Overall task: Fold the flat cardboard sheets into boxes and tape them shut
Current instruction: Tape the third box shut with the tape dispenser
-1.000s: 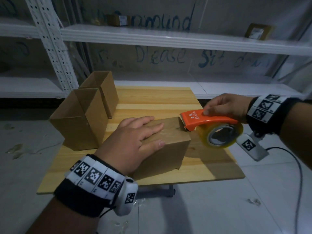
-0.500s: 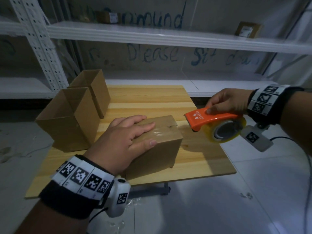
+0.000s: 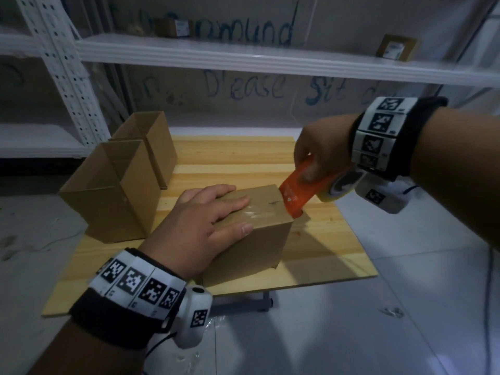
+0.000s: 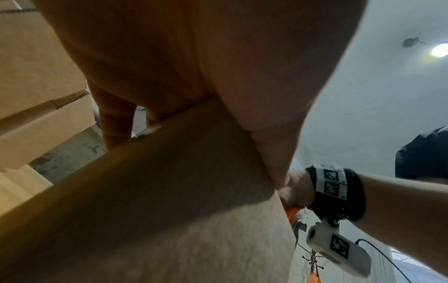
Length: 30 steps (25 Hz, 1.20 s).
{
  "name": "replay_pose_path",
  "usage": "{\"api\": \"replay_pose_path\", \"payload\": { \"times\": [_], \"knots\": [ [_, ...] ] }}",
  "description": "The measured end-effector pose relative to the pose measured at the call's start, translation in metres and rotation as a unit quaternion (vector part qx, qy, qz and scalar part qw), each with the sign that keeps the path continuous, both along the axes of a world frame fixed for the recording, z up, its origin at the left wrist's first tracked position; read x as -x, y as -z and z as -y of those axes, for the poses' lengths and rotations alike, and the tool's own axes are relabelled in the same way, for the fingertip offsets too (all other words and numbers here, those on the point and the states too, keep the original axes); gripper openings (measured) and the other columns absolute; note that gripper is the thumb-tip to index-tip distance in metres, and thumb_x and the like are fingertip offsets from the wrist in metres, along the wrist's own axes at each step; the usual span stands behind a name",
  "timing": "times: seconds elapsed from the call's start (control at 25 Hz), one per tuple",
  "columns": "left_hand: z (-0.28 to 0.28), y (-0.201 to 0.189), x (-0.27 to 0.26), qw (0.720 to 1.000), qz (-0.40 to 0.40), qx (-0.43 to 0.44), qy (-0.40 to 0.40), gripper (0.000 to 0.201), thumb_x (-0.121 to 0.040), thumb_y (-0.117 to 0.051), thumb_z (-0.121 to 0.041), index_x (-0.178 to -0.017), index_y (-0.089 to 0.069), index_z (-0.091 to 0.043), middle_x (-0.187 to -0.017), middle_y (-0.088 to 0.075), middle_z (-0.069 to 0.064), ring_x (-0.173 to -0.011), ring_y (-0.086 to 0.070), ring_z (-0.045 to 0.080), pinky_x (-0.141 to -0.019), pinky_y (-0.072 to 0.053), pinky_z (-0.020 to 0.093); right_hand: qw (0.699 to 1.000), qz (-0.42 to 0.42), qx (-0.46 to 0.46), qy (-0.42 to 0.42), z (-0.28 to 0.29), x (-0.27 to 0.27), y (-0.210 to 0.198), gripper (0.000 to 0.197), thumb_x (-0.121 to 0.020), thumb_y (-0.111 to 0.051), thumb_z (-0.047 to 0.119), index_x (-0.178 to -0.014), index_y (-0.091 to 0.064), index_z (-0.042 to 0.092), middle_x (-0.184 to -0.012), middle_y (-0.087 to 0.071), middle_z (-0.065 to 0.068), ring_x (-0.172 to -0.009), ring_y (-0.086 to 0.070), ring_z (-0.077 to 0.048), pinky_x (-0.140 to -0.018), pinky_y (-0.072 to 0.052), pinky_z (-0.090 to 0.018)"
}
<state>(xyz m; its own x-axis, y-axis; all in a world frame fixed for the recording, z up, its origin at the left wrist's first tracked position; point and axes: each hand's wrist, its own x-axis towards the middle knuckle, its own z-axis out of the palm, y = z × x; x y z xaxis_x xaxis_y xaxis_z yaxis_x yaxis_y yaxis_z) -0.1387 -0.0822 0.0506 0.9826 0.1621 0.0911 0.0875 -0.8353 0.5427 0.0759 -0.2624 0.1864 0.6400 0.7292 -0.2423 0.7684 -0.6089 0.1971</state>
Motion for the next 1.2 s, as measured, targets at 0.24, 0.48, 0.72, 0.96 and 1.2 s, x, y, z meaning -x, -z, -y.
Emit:
{"api": "replay_pose_path", "payload": {
  "times": [0.24, 0.48, 0.72, 0.96, 1.2],
  "knots": [
    [0.002, -0.003, 0.002, 1.000, -0.006, 0.004, -0.003, 0.081, -0.081, -0.039, -0.096, -0.153, -0.049, -0.060, -0.168, -0.032, -0.030, -0.144, -0.019, 0.001, -0.115, -0.016, 0.031, 0.996, 0.058, 0.071, -0.018, -0.020, 0.012, -0.008, 0.034, -0.089, -0.076, 0.060, -0.099, -0.079, 0.028, -0.094, -0.076, 0.004, -0.083, -0.069, -0.020, -0.078, -0.056, -0.033],
    [0.001, -0.002, 0.004, 1.000, 0.000, 0.014, 0.001, 0.080, -0.081, -0.041, -0.095, -0.152, -0.050, -0.059, -0.165, -0.033, -0.032, -0.141, -0.019, -0.002, -0.116, -0.019, 0.033, 0.982, -0.041, 0.177, 0.052, 0.006, 0.014, 0.070, 0.046, -0.074, -0.086, 0.066, -0.096, -0.078, 0.027, -0.089, -0.076, 0.001, -0.074, -0.068, -0.015, -0.068, -0.059, -0.034],
    [-0.002, 0.001, -0.001, 1.000, 0.013, 0.018, 0.006, 0.077, -0.077, -0.035, -0.090, -0.148, -0.050, -0.063, -0.163, -0.034, -0.033, -0.138, -0.018, -0.005, -0.116, -0.020, 0.033, 0.996, 0.017, 0.022, 0.087, 0.028, -0.016, 0.083, 0.036, -0.091, -0.068, 0.066, -0.105, -0.076, 0.034, -0.095, -0.074, 0.007, -0.088, -0.069, -0.019, -0.082, -0.063, -0.039],
    [-0.001, -0.002, 0.000, 1.000, -0.002, 0.017, 0.005, 0.067, -0.081, -0.037, -0.093, -0.142, -0.045, -0.069, -0.158, -0.031, -0.039, -0.138, -0.018, -0.008, -0.116, -0.022, 0.034, 0.980, 0.001, -0.101, 0.169, 0.034, -0.025, 0.119, 0.047, -0.102, -0.058, 0.060, -0.138, -0.063, 0.031, -0.122, -0.074, -0.002, -0.100, -0.069, -0.023, -0.083, -0.060, -0.037],
    [-0.001, -0.001, 0.001, 1.000, 0.002, 0.012, 0.000, 0.076, -0.078, -0.034, -0.090, -0.148, -0.048, -0.064, -0.162, -0.034, -0.034, -0.149, -0.023, 0.003, -0.122, -0.023, 0.040, 0.965, -0.032, -0.155, 0.208, 0.034, -0.003, 0.152, 0.048, -0.095, -0.068, 0.058, -0.130, -0.051, 0.030, -0.100, -0.064, 0.003, -0.092, -0.068, -0.025, -0.082, -0.063, -0.047]
  ]
}}
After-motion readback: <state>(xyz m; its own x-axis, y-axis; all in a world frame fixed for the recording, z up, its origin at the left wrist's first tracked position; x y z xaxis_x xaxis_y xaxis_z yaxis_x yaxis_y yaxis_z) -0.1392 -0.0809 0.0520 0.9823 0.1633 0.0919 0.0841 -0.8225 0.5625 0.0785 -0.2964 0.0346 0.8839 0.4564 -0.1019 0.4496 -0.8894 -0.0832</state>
